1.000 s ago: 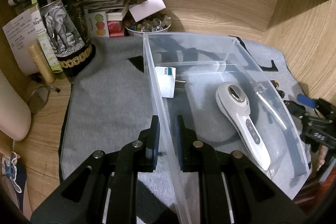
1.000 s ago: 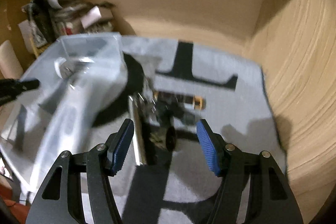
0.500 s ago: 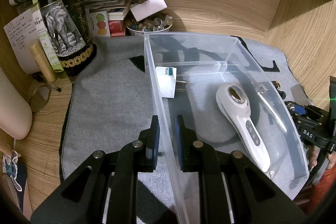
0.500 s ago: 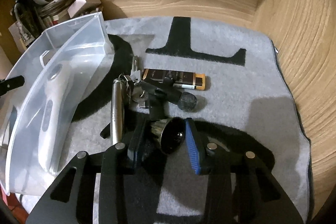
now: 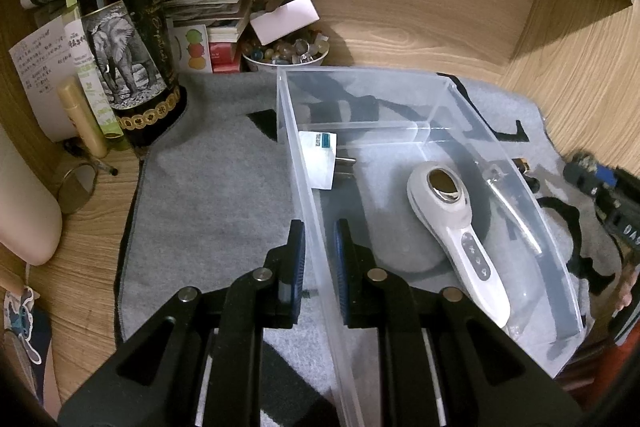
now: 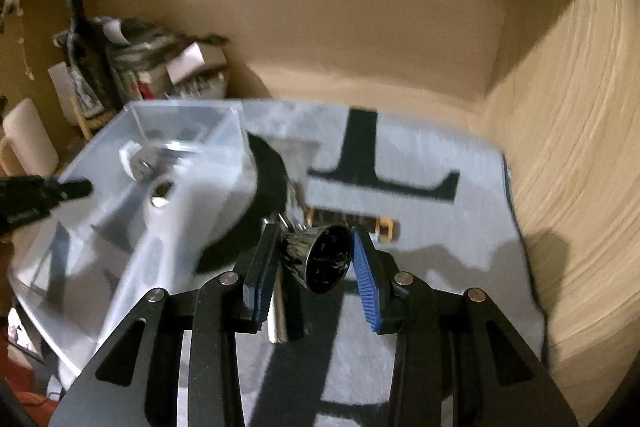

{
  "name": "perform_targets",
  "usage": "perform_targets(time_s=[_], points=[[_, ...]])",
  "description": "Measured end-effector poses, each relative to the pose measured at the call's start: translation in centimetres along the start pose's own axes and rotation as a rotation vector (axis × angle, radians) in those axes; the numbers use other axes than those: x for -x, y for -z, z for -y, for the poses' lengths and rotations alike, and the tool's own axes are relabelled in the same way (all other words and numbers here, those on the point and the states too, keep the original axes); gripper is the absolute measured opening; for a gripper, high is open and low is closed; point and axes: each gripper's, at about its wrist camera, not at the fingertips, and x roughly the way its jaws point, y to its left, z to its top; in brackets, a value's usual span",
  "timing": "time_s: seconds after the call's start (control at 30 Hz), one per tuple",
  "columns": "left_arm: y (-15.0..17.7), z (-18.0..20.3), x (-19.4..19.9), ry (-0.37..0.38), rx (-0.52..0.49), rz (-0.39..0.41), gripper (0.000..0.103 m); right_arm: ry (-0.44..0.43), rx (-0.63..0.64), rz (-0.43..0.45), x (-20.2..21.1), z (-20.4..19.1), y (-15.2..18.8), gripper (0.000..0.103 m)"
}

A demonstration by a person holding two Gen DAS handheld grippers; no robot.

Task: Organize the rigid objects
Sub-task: 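Grasp the black round brush from the key pile with the right gripper, then place the black brush into the clear box beside the massager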

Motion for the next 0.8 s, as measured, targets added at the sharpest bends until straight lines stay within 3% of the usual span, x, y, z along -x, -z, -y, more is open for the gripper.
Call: perform_targets(time_s=[0.4,0.6,0.8], points=[[0.2,-0.3,0.5,0.022,0.001,0.013,0.013,-0.087,0.08,0.126,2.2,-4.2,-4.0,0.033],[0.3,-0.4,0.6,0.029,0.0,0.019,0.013,-0.142,0.13,0.12,1.1,-6.8,-5.0,0.033],[0.3,-0.4,0.6,0.038,-0.002,0.021,0.013,-0.193,0.183,0.057,-1.7,-9.4,-5.4,0.033]])
